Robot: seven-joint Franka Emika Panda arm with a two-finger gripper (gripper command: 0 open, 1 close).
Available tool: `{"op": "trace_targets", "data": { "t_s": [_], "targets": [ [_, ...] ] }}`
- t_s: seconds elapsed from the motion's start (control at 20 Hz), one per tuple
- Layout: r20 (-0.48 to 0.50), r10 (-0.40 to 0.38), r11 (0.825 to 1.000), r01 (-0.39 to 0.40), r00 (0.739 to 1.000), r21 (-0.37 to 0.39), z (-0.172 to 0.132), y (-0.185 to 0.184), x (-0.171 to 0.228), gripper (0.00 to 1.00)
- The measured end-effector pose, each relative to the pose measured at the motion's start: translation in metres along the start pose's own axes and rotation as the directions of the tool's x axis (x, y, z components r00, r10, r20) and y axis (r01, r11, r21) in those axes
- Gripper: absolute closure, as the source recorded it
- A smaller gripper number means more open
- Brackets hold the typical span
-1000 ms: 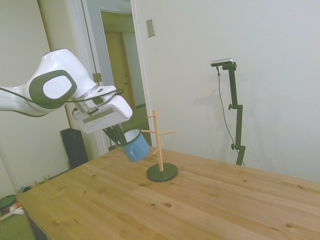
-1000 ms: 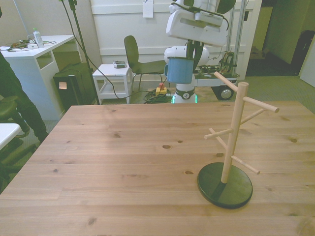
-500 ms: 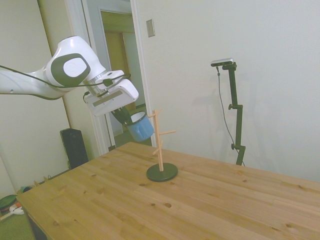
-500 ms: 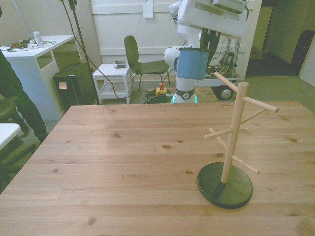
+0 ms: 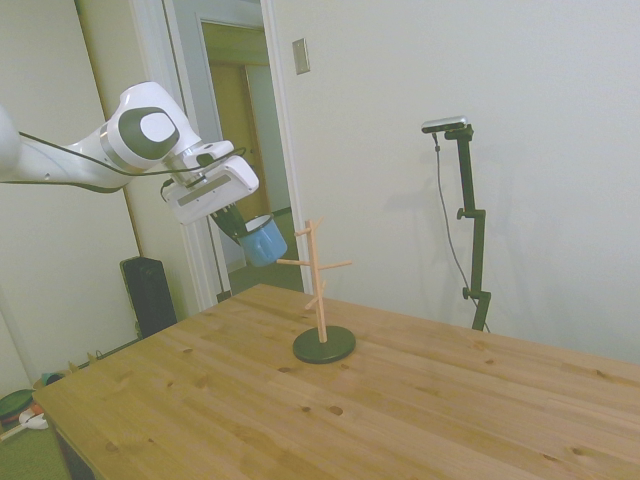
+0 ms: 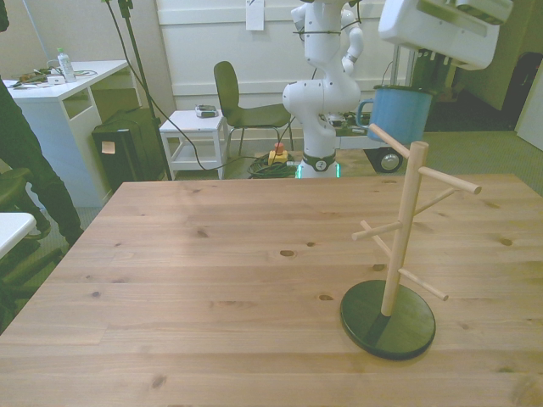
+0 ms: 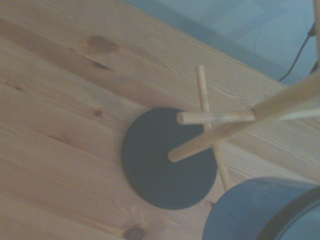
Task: Hang the mug
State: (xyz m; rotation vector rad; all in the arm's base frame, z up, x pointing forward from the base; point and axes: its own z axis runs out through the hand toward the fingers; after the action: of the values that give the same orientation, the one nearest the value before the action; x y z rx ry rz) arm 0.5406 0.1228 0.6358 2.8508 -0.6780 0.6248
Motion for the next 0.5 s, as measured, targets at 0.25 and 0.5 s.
{"op": "trace_targets", "data": {
  "t_s": [0.25, 0.5],
  "targets": [
    [0.007, -0.008, 1.0, 0.008, 1.0, 0.0, 0.002, -0.028, 0.017, 1.0],
    [0.005, -0.035, 0.999, 0.035, 0.999, -0.001, 0.004, -0.061, 0.024, 1.0]
  ]
}}
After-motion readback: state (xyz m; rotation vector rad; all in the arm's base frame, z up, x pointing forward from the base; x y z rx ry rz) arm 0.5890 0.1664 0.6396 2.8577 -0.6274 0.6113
